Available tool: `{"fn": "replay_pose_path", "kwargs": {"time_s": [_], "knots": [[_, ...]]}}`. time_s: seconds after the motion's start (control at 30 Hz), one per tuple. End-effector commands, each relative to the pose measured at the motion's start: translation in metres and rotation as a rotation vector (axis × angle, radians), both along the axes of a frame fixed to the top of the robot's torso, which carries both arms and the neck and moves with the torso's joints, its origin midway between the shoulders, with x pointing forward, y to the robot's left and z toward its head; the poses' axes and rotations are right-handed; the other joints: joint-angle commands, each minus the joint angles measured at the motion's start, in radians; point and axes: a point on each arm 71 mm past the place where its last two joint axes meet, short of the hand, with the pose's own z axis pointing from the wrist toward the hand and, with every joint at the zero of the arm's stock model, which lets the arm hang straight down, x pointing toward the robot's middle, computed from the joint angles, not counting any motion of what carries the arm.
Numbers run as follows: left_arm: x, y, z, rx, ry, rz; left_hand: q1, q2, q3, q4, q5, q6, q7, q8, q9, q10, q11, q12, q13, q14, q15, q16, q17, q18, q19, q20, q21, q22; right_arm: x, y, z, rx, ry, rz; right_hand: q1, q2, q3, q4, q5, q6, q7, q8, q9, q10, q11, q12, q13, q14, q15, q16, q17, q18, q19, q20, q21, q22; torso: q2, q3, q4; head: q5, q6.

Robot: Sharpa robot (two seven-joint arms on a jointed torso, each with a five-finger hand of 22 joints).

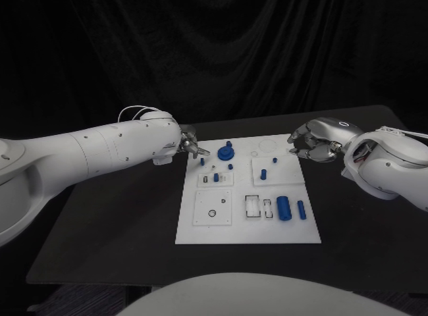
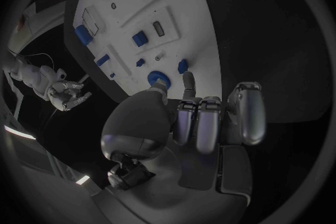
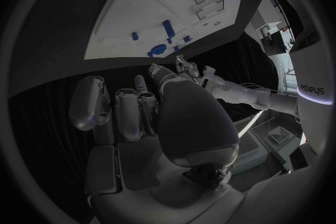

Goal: Assemble the parts on the task board

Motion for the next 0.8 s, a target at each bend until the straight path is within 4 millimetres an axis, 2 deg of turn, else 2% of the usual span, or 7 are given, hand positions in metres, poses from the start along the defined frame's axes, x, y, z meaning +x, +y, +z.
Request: {"fn": "replay_pose_path", "kwargs": {"time_s": [0.03,0.27,0.37,0.47,0.8], "knots": [[0.0,-0.002,-0.003,0.005,0.011,-0.005,-0.008,-0.002,-0.006,0.001,-0.003,-0.009,0.0,-0.004,0.0,0.106,0.009,-0.004,0.263,0.104,0.005,0.003,0.263,0.0,-0.005,-0.002,-0.002,0.182,-0.001,0.001,-0.001,-0.001,0.0,-0.003,-0.004,0.003,0.007,-0.001,0.004,0.004,0.0,-0.006,-0.001,-0.003,-0.004,-0.002,0.038,0.019,0.006,-0.004,0.001,0.016,-0.006,0.003,-0.005,0.148,-0.001,0.0018,0.0012,0.002,0.0],[0.0,-0.002,-0.007,0.005,0.013,0.001,0.0,0.005,-0.005,-0.002,0.011,-0.01,0.001,-0.011,0.0,0.106,0.011,-0.004,0.263,0.104,0.007,0.003,0.263,0.0,-0.006,0.0,-0.003,0.182,-0.001,0.001,-0.001,-0.003,0.004,-0.002,-0.003,0.004,0.008,-0.001,0.006,0.004,0.0,-0.006,-0.001,-0.004,-0.004,-0.003,0.036,0.019,0.006,-0.005,0.0,0.016,-0.007,0.003,-0.007,0.147,-0.002,0.0007,0.0015,0.001,0.0],[0.0,-0.001,-0.009,0.005,0.008,0.007,0.028,0.009,0.001,-0.01,0.051,-0.01,0.002,-0.023,0.0,0.106,0.012,-0.004,0.263,0.104,0.008,0.003,0.263,0.001,-0.007,0.002,-0.004,0.182,-0.001,0.001,-0.001,-0.004,0.005,-0.003,-0.003,0.004,0.008,-0.001,0.006,0.004,0.0,-0.006,-0.001,-0.004,-0.004,-0.003,0.036,0.019,0.006,-0.005,0.0,0.016,-0.007,0.003,-0.007,0.147,-0.003,0.0007,0.0026,-0.001,0.0],[0.001,-0.001,-0.01,0.003,0.003,0.012,0.049,0.008,0.004,-0.013,0.076,-0.017,0.005,-0.037,-0.001,0.106,0.014,-0.004,0.263,0.104,0.009,0.003,0.263,-0.001,-0.004,0.004,0.001,0.183,-0.001,0.001,-0.001,-0.005,0.005,-0.005,-0.003,0.004,0.008,-0.001,0.006,0.004,0.0,-0.006,-0.001,-0.004,-0.004,-0.003,0.036,0.019,0.006,-0.005,0.0,0.016,-0.007,0.003,-0.007,0.147,-0.003,0.0006,0.0033,-0.002,0.0],[0.002,0.0,-0.015,-0.003,0.001,0.013,0.079,0.01,0.012,-0.014,0.122,-0.027,0.01,-0.064,-0.007,0.106,0.018,-0.004,0.263,0.104,0.013,0.003,0.263,0.0,-0.007,0.007,-0.001,0.182,-0.001,0.002,-0.001,-0.006,0.008,-0.004,-0.002,0.005,0.01,-0.002,0.008,0.005,0.0,-0.007,-0.002,-0.004,-0.003,-0.003,0.036,0.019,0.007,-0.005,-0.001,0.016,-0.007,0.003,-0.007,0.147,-0.003,0.0011,-0.0007,0.0,0.0]]}}
